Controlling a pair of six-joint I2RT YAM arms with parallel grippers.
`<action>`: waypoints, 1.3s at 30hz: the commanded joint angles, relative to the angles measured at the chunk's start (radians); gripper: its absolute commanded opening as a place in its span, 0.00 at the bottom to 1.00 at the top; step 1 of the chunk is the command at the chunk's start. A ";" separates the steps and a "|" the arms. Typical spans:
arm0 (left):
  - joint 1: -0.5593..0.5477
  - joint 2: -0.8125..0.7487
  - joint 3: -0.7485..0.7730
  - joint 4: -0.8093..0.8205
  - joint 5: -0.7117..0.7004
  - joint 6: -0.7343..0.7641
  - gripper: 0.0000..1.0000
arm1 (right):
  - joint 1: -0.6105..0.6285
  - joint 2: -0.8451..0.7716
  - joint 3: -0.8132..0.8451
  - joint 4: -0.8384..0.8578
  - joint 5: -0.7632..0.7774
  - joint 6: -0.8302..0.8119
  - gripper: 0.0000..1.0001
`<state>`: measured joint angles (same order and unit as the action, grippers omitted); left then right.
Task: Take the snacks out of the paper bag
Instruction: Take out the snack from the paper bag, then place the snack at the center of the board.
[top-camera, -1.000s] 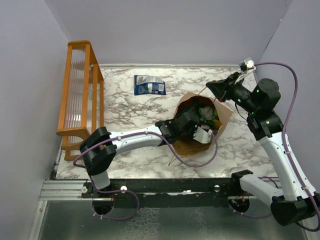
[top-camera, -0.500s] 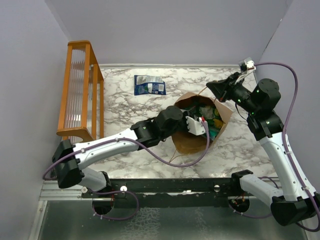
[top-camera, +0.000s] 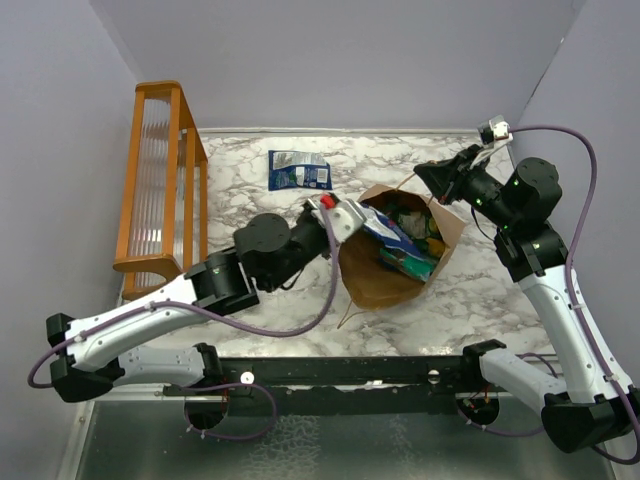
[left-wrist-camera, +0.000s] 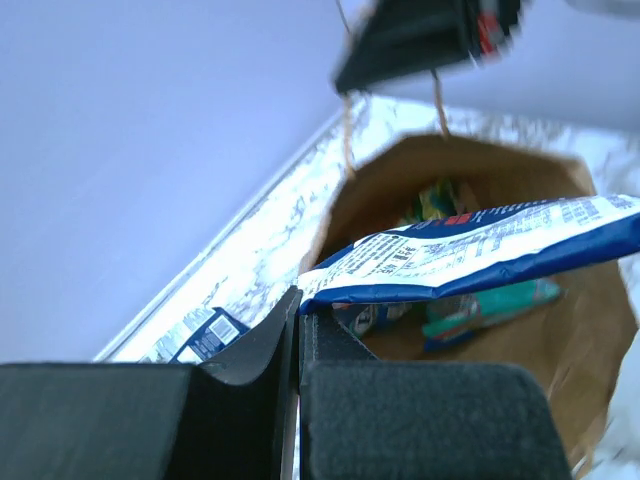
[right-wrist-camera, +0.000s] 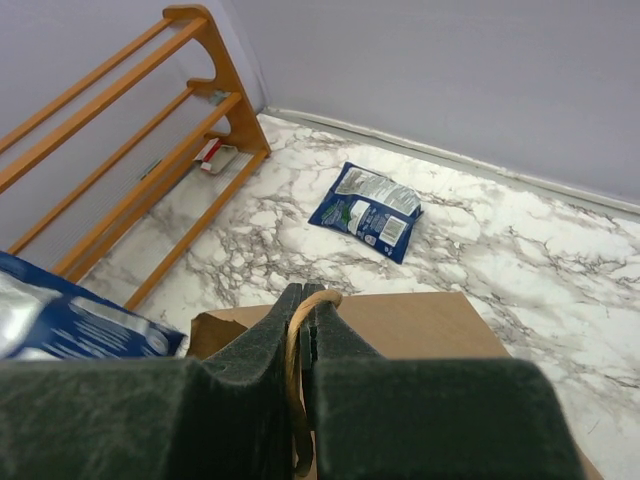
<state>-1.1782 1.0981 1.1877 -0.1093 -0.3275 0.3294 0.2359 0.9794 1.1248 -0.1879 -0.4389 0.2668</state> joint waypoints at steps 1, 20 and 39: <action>0.002 -0.085 0.093 0.013 -0.145 -0.216 0.00 | 0.000 -0.013 0.023 -0.007 0.030 -0.017 0.04; 0.336 0.279 0.628 -0.433 -0.254 -0.394 0.00 | 0.000 -0.010 0.029 -0.005 0.017 0.001 0.04; 0.641 0.694 0.592 -0.464 -0.084 -0.327 0.00 | 0.000 -0.017 0.018 -0.006 0.018 0.001 0.04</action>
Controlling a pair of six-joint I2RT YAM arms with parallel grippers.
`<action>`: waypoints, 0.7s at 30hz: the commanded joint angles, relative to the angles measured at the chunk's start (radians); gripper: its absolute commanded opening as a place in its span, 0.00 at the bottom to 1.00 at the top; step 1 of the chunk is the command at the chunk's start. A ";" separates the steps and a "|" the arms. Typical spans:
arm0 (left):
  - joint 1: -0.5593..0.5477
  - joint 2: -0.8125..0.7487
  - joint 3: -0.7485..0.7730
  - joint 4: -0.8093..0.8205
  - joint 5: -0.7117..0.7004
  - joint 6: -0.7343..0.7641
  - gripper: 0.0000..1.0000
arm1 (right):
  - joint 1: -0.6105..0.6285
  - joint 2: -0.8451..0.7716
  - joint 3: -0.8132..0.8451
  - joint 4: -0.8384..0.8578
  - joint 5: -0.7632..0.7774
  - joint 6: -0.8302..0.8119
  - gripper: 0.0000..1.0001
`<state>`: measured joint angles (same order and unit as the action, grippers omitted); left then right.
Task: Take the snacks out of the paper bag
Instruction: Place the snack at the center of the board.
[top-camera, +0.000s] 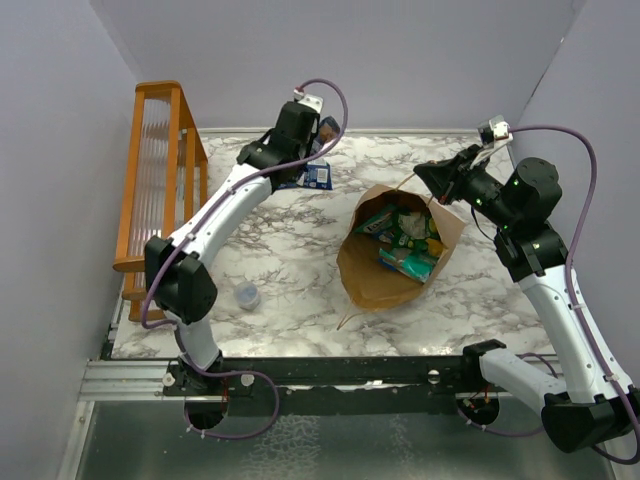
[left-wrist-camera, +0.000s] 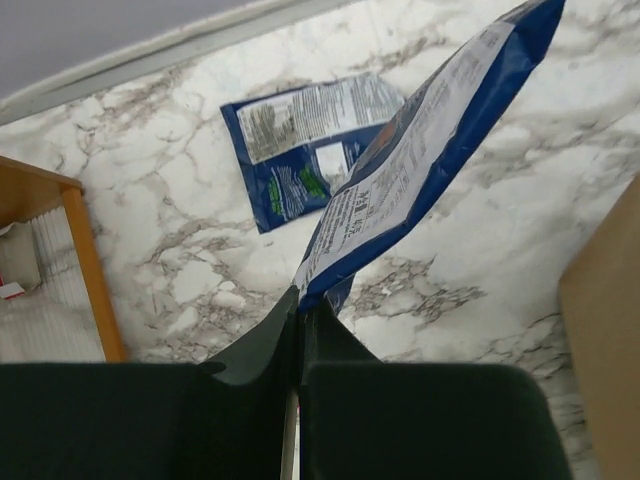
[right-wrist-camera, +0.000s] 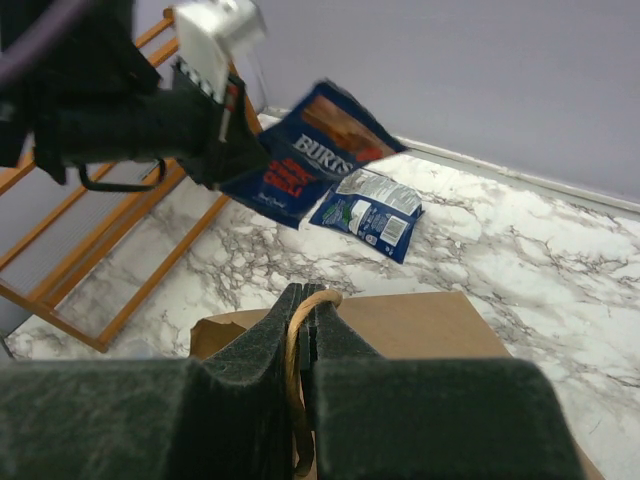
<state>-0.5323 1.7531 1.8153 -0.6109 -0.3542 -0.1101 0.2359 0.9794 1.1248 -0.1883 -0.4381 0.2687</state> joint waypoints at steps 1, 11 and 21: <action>-0.005 0.042 -0.070 0.069 -0.060 0.137 0.00 | 0.000 -0.017 0.017 -0.004 0.016 -0.001 0.04; -0.006 0.057 -0.232 0.277 -0.070 0.356 0.00 | -0.001 -0.009 0.019 -0.007 0.019 -0.015 0.04; -0.007 0.059 -0.434 0.560 0.029 0.613 0.00 | -0.001 -0.010 0.028 -0.011 0.016 -0.017 0.04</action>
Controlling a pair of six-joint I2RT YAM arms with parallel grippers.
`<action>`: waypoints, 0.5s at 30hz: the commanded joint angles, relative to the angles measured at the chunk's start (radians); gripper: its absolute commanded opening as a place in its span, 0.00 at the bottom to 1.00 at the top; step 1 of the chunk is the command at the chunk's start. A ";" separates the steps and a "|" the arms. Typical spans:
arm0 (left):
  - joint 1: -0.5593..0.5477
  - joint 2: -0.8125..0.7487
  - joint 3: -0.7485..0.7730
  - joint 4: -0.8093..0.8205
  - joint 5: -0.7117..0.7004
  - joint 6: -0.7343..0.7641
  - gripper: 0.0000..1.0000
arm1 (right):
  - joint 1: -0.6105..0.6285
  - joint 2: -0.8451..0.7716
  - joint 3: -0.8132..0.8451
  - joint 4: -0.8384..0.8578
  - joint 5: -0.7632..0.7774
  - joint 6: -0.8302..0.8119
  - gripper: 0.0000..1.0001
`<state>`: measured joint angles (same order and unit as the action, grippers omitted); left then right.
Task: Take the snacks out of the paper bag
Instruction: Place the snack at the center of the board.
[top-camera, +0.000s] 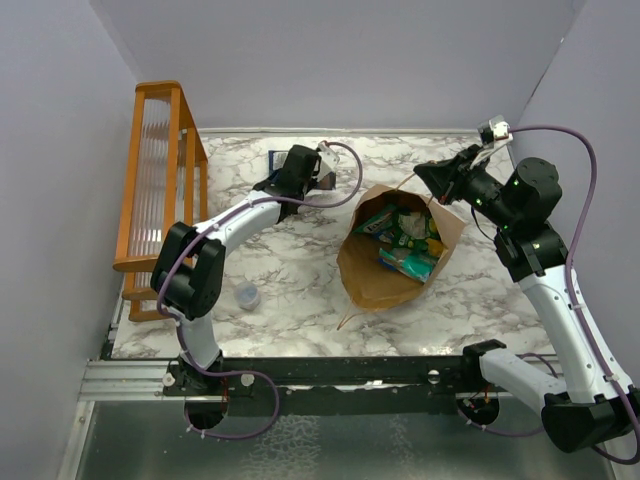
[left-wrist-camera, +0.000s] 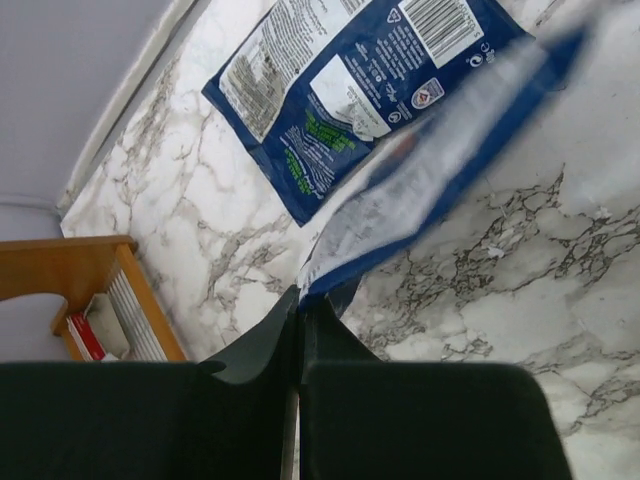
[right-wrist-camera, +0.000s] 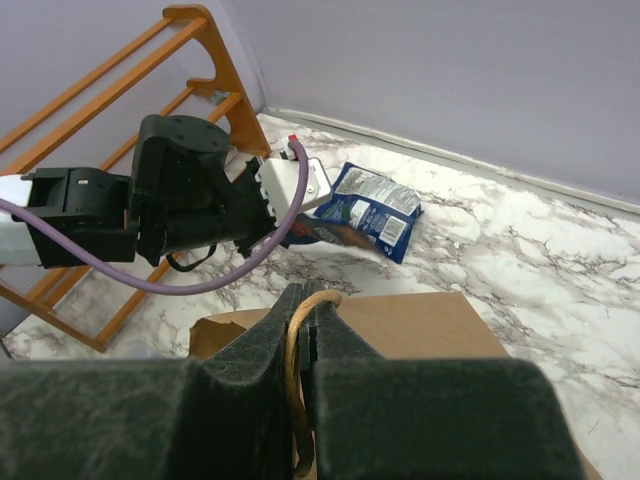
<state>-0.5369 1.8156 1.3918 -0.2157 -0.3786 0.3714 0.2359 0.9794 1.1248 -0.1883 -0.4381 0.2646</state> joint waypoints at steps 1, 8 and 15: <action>-0.001 0.003 -0.016 0.168 0.065 0.146 0.00 | 0.000 -0.010 0.030 -0.013 0.016 -0.014 0.04; -0.002 0.046 -0.104 0.168 0.081 0.214 0.00 | -0.001 -0.018 0.030 -0.019 0.026 -0.017 0.04; 0.004 0.079 -0.086 0.099 0.092 0.171 0.00 | 0.000 -0.030 0.024 -0.023 0.029 -0.016 0.04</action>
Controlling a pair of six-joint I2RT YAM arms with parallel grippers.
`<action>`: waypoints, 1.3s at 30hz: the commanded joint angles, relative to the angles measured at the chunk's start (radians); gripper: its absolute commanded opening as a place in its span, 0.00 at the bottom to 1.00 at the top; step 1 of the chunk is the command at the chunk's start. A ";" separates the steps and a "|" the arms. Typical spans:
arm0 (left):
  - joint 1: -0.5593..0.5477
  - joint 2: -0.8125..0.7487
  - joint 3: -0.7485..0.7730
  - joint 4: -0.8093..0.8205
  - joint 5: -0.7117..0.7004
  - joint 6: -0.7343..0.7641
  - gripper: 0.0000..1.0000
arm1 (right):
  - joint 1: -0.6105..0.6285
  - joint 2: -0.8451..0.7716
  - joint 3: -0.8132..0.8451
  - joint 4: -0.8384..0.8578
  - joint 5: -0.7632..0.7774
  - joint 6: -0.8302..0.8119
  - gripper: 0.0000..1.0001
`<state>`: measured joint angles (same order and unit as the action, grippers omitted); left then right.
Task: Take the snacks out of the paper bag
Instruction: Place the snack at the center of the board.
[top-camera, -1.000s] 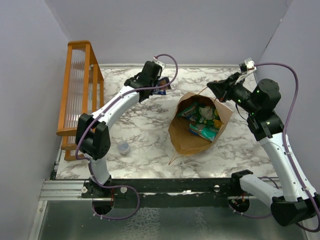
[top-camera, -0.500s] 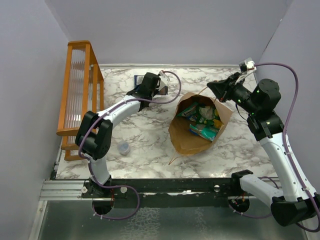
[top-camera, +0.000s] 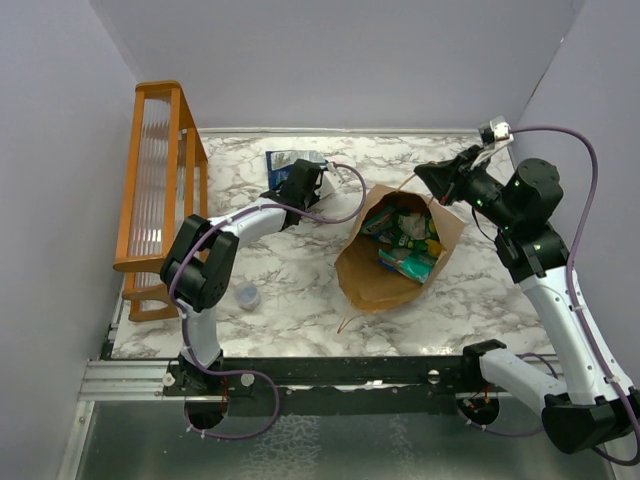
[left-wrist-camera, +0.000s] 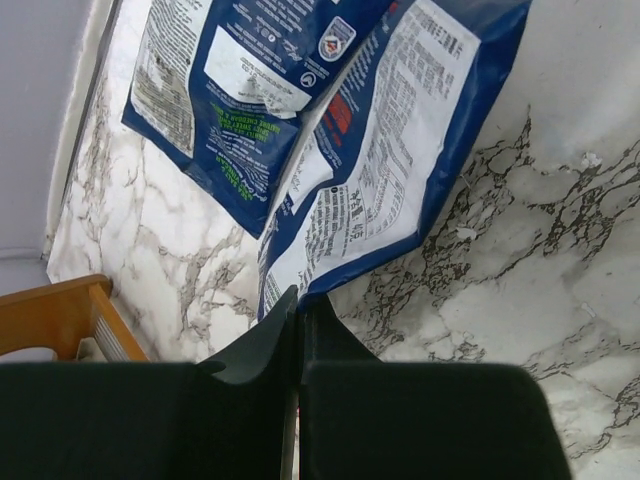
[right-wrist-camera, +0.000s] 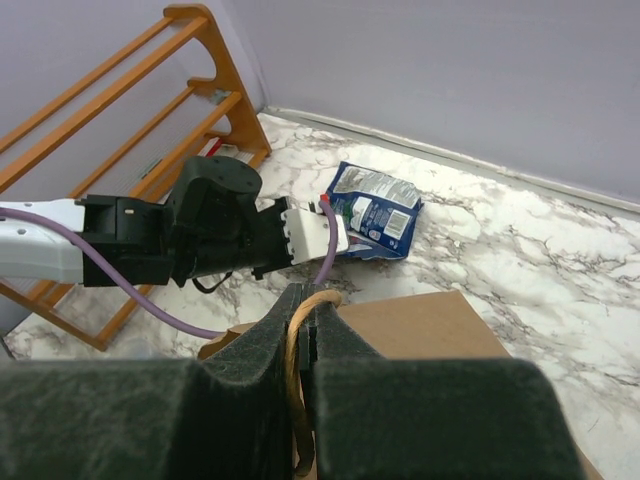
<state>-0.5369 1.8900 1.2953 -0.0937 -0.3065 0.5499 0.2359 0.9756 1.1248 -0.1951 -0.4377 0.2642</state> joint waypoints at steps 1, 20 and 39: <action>0.005 -0.001 0.006 -0.022 0.007 -0.006 0.00 | 0.000 -0.030 0.026 -0.019 0.033 -0.018 0.04; 0.022 -0.505 -0.018 -0.246 0.234 -0.439 0.65 | 0.000 -0.035 0.011 -0.008 0.002 0.000 0.04; -0.354 -0.940 -0.339 0.121 0.462 -0.806 0.59 | 0.000 -0.024 0.002 0.007 -0.047 0.005 0.01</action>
<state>-0.7364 0.9463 0.9745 -0.0517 0.2092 -0.2630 0.2359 0.9554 1.1244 -0.2157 -0.4648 0.2726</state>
